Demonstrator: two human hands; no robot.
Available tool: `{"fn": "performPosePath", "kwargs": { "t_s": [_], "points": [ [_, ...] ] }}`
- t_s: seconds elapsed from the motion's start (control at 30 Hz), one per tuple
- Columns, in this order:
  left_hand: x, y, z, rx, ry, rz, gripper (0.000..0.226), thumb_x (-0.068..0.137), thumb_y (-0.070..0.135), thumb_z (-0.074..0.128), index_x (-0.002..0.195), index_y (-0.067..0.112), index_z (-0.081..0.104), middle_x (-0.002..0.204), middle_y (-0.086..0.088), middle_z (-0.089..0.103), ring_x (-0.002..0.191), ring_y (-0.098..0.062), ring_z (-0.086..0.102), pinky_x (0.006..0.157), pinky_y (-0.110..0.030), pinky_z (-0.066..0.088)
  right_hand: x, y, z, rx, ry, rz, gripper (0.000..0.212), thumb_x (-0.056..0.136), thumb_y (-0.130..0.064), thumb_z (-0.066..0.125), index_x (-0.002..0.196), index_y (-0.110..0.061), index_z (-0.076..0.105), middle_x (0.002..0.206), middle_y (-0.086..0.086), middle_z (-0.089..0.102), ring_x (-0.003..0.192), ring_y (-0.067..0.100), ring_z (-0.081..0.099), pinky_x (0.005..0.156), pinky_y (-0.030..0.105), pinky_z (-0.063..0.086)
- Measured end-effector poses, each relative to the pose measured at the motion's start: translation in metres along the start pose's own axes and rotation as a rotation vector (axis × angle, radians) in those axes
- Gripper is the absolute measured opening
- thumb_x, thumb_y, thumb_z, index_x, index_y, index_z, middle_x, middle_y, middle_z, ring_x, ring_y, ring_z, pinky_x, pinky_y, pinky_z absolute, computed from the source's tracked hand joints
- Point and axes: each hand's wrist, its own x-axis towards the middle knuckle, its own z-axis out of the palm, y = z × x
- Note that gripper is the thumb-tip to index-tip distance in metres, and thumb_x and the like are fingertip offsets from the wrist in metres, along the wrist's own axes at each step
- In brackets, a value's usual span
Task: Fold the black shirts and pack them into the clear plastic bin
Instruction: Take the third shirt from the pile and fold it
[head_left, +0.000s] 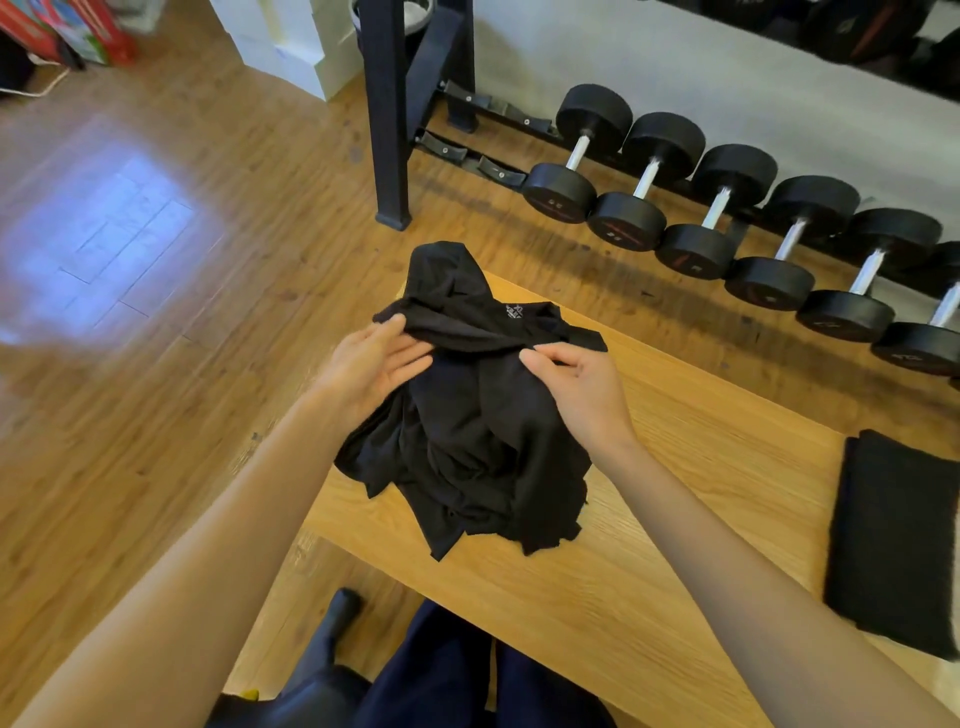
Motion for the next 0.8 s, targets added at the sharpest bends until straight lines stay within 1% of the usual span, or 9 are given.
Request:
{"fn": "performPosePath", "kwargs": {
  "t_s": [0.07,0.13,0.2,0.3,0.37,0.47,0.63,0.73,0.8],
  "points": [
    [-0.010,-0.012,0.001,0.111,-0.030,-0.037,0.044,0.102,0.020,0.049,0.141,0.003,0.039,0.119,-0.013,0.063,0.104,-0.019,0.066,0.087,-0.031,0.055,0.003,-0.006,0.000,0.009,0.021,0.021,0.009,0.092,-0.028,0.064,0.085,-0.029,0.071,0.078,-0.008,0.072,0.070,0.007,0.067,0.068,0.024,0.054],
    [-0.024,-0.027,0.009,0.270,-0.026,0.010,0.034,0.101,0.021,0.051,0.131,0.005,0.048,0.119,-0.011,0.066,0.103,-0.017,0.067,0.087,-0.030,0.055,0.005,-0.012,0.000,0.019,0.032,0.039,0.015,0.095,-0.027,0.059,0.083,-0.027,0.069,0.065,0.003,0.068,0.053,0.016,0.062,0.053,0.025,0.051],
    [-0.039,-0.041,0.020,0.377,0.006,0.112,0.028,0.099,0.019,0.054,0.124,0.007,0.053,0.110,-0.007,0.068,0.097,-0.014,0.070,0.082,-0.026,0.058,0.007,-0.018,0.000,0.089,0.037,0.093,0.014,0.099,-0.023,0.053,0.090,-0.021,0.065,0.054,0.001,0.063,0.048,0.015,0.061,0.051,0.024,0.052],
    [-0.057,-0.059,0.036,0.523,-0.034,0.307,0.016,0.094,0.022,0.061,0.109,0.014,0.061,0.100,0.002,0.069,0.092,-0.008,0.069,0.078,-0.024,0.057,0.009,-0.024,0.000,0.202,-0.005,0.147,0.014,0.102,-0.018,0.047,0.100,-0.015,0.060,0.061,-0.001,0.069,0.057,0.017,0.070,0.054,0.027,0.057],
    [-0.061,-0.068,0.046,0.637,-0.059,0.381,0.027,0.086,0.032,0.071,0.107,0.020,0.060,0.101,0.008,0.067,0.094,-0.003,0.065,0.080,-0.020,0.055,0.008,-0.028,0.000,0.236,-0.045,0.156,0.016,0.102,-0.017,0.044,0.105,-0.010,0.059,0.072,0.007,0.073,0.064,0.021,0.073,0.058,0.028,0.059],
    [-0.056,-0.074,0.056,0.740,-0.008,0.404,0.040,0.079,0.037,0.077,0.109,0.020,0.056,0.104,0.014,0.063,0.095,0.002,0.060,0.073,-0.011,0.051,0.007,-0.029,0.000,0.259,-0.071,0.159,0.018,0.103,-0.016,0.044,0.109,-0.006,0.057,0.080,0.011,0.073,0.069,0.019,0.074,0.058,0.024,0.058],
    [-0.037,-0.071,0.051,0.638,-0.051,0.364,0.005,0.096,0.024,0.060,0.097,0.019,0.061,0.095,0.003,0.071,0.092,-0.007,0.068,0.084,-0.026,0.057,0.009,-0.027,-0.002,0.280,-0.124,0.140,0.019,0.103,-0.013,0.044,0.115,-0.004,0.055,0.089,0.014,0.073,0.075,0.019,0.074,0.063,0.025,0.059],
    [-0.033,-0.067,0.047,0.465,-0.173,0.251,0.015,0.099,0.019,0.054,0.110,0.011,0.060,0.103,-0.006,0.073,0.097,-0.014,0.070,0.085,-0.025,0.056,0.013,-0.023,-0.007,0.246,-0.154,0.096,0.022,0.102,-0.014,0.045,0.123,-0.011,0.053,0.095,0.009,0.075,0.083,0.017,0.073,0.073,0.029,0.060],
    [-0.032,-0.063,0.042,0.352,-0.210,0.195,0.024,0.099,0.019,0.053,0.117,0.004,0.059,0.109,-0.010,0.072,0.102,-0.019,0.069,0.090,-0.030,0.056,0.014,-0.017,-0.013,0.137,-0.158,0.066,0.024,0.102,-0.018,0.047,0.125,-0.016,0.054,0.095,0.000,0.075,0.086,0.009,0.071,0.079,0.024,0.056]
  ]
}}
